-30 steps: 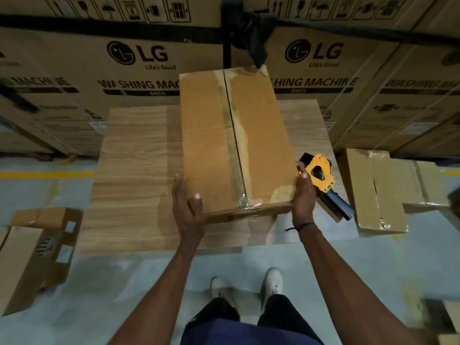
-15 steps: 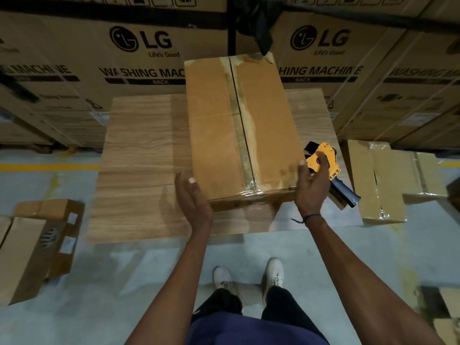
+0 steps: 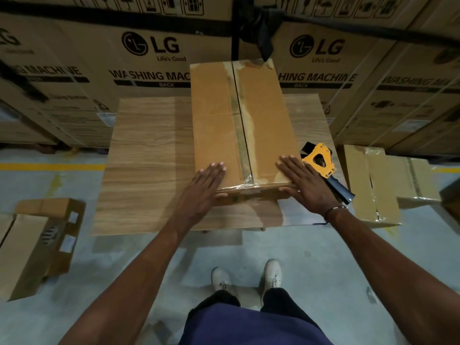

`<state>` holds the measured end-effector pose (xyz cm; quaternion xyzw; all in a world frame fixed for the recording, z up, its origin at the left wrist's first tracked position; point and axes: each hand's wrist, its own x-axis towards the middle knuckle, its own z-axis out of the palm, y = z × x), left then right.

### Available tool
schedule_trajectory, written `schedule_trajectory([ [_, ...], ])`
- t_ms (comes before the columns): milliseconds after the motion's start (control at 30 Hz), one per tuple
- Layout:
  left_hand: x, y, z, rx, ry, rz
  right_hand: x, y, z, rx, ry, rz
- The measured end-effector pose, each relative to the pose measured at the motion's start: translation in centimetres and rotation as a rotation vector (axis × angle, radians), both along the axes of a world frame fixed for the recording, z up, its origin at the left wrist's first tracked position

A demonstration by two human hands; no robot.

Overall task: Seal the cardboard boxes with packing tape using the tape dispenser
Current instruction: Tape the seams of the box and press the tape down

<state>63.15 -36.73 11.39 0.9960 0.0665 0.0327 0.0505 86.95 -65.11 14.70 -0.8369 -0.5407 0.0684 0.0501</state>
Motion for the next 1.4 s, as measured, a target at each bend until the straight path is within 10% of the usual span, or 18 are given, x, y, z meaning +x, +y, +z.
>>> schedule_trajectory([
  [600,-5.2,-2.2,2.3,-0.164,0.084,0.243,-6.7,-1.2,0.8,0.155,0.082,-0.152],
  [900,5.9,-7.0,4.4,-0.237,0.131,0.071,-2.7,10.4,1.3,0.287,0.236,-0.262],
  [1400,20.0,4.0,3.4,-0.2,0.109,0.418,1.6,10.5,-1.3,0.193,0.125,-0.266],
])
